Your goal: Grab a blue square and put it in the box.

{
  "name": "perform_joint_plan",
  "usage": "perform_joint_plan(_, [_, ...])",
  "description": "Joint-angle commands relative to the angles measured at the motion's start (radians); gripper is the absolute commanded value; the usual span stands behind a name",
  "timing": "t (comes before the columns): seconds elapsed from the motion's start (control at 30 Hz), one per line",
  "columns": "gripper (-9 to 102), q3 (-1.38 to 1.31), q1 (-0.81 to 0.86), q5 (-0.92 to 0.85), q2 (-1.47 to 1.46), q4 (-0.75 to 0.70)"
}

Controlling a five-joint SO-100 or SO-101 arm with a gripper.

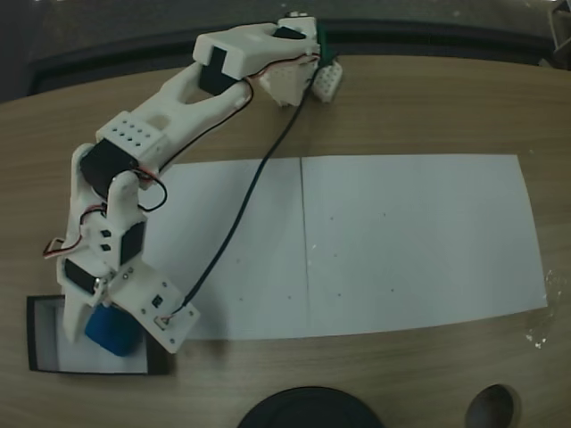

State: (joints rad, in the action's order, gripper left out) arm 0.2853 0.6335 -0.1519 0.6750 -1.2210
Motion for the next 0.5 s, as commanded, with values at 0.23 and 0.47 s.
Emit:
perform_joint_plan(0.23, [0,-0.186,-0.061,0.009,0.184,-0.222])
perform_joint_plan(0.47, [0,-0.426,-0.245,0.018,0.374,-0.523])
